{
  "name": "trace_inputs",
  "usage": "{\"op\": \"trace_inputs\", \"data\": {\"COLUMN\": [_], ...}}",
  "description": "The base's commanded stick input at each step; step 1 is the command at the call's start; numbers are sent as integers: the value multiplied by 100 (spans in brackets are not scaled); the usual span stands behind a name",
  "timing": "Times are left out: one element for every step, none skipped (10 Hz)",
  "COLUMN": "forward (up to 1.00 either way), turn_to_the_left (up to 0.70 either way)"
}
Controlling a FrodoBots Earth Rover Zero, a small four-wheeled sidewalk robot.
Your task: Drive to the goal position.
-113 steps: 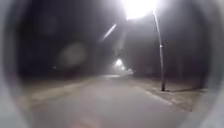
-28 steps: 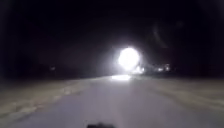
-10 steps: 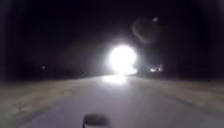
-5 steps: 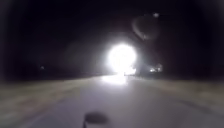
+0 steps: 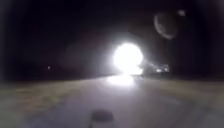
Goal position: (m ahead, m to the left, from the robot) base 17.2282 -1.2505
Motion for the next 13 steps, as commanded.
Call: {"op": "trace_inputs", "data": {"forward": [100,100,100,100,100,100,100,100,100,100,100,100,100], "turn_to_the_left": [4,4,4,4,1,-1,-3,-4,-3,-2,-2,-2,-1]}}
